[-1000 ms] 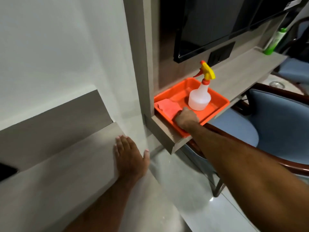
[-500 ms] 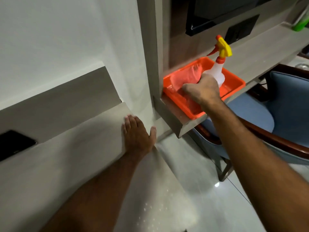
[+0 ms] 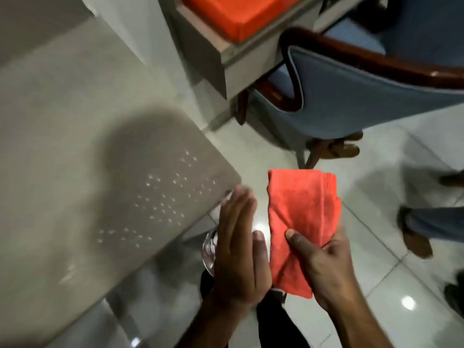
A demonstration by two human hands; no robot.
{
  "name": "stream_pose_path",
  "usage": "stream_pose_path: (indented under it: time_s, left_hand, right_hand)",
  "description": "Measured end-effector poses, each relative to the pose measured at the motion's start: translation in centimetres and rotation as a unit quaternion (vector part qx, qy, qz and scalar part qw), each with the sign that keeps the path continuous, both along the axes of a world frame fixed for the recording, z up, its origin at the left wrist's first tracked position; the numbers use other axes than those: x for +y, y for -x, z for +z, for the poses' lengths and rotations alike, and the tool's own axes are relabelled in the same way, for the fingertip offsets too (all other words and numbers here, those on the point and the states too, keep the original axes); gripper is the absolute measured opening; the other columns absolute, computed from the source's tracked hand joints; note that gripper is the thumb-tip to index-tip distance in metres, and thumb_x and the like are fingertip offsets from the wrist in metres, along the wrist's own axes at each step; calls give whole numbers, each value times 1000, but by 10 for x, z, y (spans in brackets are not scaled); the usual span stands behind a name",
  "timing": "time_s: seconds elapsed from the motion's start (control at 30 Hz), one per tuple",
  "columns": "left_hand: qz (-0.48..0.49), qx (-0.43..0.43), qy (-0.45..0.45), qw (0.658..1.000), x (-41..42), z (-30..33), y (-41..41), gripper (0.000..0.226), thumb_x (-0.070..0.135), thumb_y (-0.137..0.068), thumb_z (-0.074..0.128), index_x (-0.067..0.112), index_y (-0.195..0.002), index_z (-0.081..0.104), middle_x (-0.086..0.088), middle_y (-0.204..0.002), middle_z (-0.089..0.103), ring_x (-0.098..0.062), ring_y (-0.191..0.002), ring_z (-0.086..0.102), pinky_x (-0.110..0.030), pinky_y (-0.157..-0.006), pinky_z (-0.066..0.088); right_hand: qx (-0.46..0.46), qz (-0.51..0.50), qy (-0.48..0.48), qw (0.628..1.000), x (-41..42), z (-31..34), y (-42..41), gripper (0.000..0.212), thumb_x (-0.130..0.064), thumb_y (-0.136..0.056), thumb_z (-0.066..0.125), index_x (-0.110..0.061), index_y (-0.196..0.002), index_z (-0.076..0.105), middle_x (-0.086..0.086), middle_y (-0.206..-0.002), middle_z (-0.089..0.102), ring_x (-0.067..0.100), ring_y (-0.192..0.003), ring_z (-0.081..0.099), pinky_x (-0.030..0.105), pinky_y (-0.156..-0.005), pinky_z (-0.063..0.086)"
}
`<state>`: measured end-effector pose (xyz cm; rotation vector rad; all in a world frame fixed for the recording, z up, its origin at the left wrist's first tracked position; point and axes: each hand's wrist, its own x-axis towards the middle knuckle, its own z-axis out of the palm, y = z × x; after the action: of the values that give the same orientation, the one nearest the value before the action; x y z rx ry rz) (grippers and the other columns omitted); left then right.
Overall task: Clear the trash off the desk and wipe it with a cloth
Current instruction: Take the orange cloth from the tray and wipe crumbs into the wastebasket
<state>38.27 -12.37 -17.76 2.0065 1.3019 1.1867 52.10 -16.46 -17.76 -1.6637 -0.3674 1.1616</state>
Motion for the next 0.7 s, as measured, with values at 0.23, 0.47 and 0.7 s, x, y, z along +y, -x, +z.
stream_pose_path:
  time_s: [0.23, 0.47, 0.7]
  left_hand:
    - [162, 169, 372, 898, -94, -227, 59, 55, 13, -89, 44, -10, -139, 45, -29, -144, 47, -41, -137, 43, -51, -114, 38]
    - [362, 105, 673, 637, -112, -362, 99, 84, 53, -85, 66, -5, -138, 37, -27, -131, 58, -42, -120, 57, -46, -97, 49]
    - [332, -226, 687, 605, -91, -370, 84, 32, 14, -97, 51, 10, -128, 58, -22, -116, 71, -42, -104, 70, -50, -79, 62]
  right_hand:
    - [-53, 43, 193, 979, -66, -212, 17, 54, -8, -67, 65, -31, -116, 60, 4, -102, 72, 29, -93, 70, 56, -90, 56]
    - [-94, 92, 223, 966, -78, -340, 46, 50, -7, -85, 61, -31, -128, 61, -9, -104, 68, 23, -103, 66, 32, -91, 49]
    - [-57, 122, 199, 971, -62, -348, 56, 62, 8, -76, 56, -28, -125, 67, 2, -113, 74, 28, -105, 68, 42, -92, 58]
